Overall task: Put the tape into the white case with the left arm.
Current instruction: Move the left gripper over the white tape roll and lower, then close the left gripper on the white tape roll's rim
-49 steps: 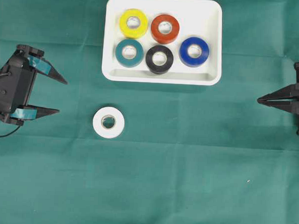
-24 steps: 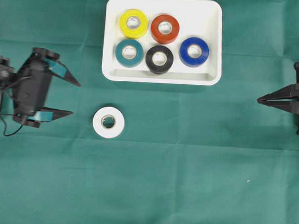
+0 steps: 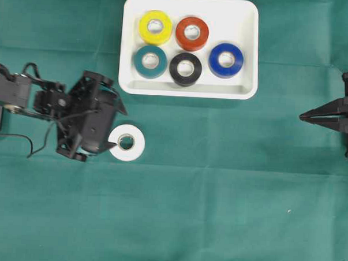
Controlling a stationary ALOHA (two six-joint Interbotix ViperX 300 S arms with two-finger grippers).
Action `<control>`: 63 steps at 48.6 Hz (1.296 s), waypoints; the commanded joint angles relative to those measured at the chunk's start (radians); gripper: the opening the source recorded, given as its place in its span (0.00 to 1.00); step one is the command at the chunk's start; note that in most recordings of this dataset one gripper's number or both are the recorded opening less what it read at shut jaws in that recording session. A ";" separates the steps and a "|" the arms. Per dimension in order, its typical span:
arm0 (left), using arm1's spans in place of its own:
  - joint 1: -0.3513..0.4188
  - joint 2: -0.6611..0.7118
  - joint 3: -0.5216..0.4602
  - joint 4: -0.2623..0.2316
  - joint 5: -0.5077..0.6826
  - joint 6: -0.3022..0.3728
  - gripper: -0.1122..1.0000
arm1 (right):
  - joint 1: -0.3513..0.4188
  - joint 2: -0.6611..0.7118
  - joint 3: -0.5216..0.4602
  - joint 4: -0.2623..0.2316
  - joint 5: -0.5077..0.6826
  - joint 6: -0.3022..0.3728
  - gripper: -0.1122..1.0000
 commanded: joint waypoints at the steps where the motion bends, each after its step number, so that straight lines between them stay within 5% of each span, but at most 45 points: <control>1: -0.011 0.023 -0.048 -0.002 -0.002 0.000 0.89 | 0.000 0.006 -0.014 0.000 -0.009 0.002 0.02; 63: 0.051 0.261 -0.094 0.006 -0.012 0.015 0.88 | 0.002 0.006 -0.014 -0.002 -0.011 0.002 0.02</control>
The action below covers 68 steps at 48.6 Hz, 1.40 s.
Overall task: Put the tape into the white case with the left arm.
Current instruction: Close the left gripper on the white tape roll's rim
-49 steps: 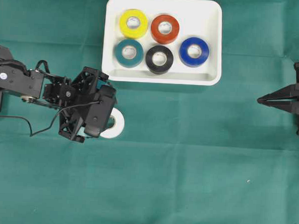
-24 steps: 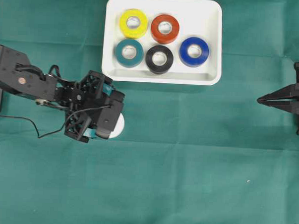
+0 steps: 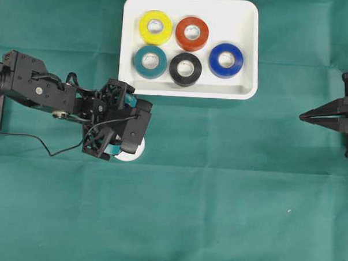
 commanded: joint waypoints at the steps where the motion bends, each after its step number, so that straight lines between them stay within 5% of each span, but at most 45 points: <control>1: 0.003 -0.006 -0.009 0.002 -0.008 0.003 0.87 | 0.000 0.006 -0.012 -0.002 -0.009 0.002 0.02; 7: 0.002 -0.002 -0.011 0.002 -0.009 0.002 0.82 | 0.000 0.006 -0.012 -0.002 -0.009 0.002 0.02; 18: -0.006 -0.006 -0.011 0.002 -0.008 -0.003 0.34 | 0.000 0.006 -0.012 -0.002 -0.009 0.002 0.02; 33: -0.031 -0.037 -0.026 0.000 0.015 -0.008 0.34 | 0.000 0.006 -0.012 -0.002 -0.009 0.002 0.02; 51: -0.106 -0.137 -0.147 0.000 0.267 -0.012 0.34 | 0.000 0.006 -0.012 0.000 -0.009 0.002 0.02; 68: -0.057 -0.138 -0.202 0.000 0.305 -0.009 0.34 | 0.000 0.006 -0.012 0.000 -0.009 0.002 0.02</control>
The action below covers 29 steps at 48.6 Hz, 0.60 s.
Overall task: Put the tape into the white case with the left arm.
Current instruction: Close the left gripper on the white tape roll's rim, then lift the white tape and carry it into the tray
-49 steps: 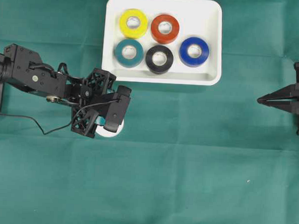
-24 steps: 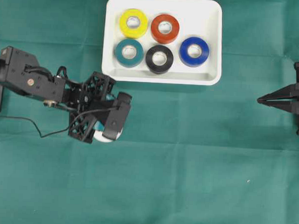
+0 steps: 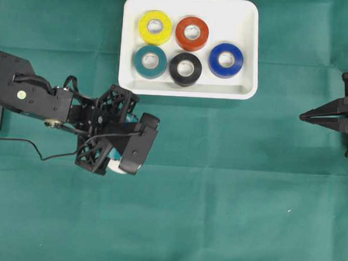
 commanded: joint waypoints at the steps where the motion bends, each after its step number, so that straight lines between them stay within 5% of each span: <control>1: 0.029 -0.011 -0.034 0.002 -0.005 0.000 0.34 | 0.002 0.006 -0.012 0.000 -0.009 0.002 0.02; 29: 0.314 0.144 -0.190 0.002 -0.156 0.009 0.34 | 0.000 0.005 -0.012 -0.002 -0.009 0.002 0.02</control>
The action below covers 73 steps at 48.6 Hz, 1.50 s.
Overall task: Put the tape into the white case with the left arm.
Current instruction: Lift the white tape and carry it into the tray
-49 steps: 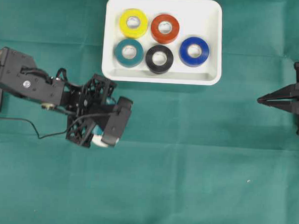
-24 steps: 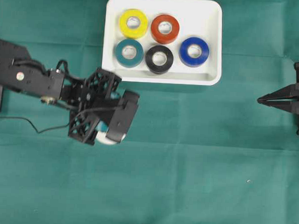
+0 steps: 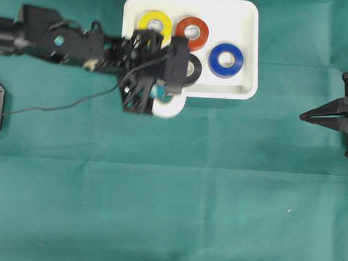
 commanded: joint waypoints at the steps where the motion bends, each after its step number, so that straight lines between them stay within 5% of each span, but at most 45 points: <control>1: 0.037 0.011 -0.060 0.000 -0.018 0.003 0.34 | 0.000 0.003 -0.012 -0.002 -0.009 0.002 0.02; 23: 0.150 0.146 -0.227 0.002 -0.054 -0.005 0.34 | 0.000 0.003 -0.011 0.000 -0.011 0.002 0.02; 44: 0.164 0.158 -0.270 0.002 -0.055 0.002 0.34 | 0.000 0.002 -0.011 -0.002 -0.009 0.002 0.02; 58: 0.163 0.173 -0.285 0.002 -0.069 0.003 0.97 | 0.000 0.002 -0.011 -0.002 -0.011 0.002 0.02; 73: 0.163 0.152 -0.264 0.002 -0.078 -0.002 0.98 | 0.002 0.003 -0.009 -0.002 -0.012 0.002 0.02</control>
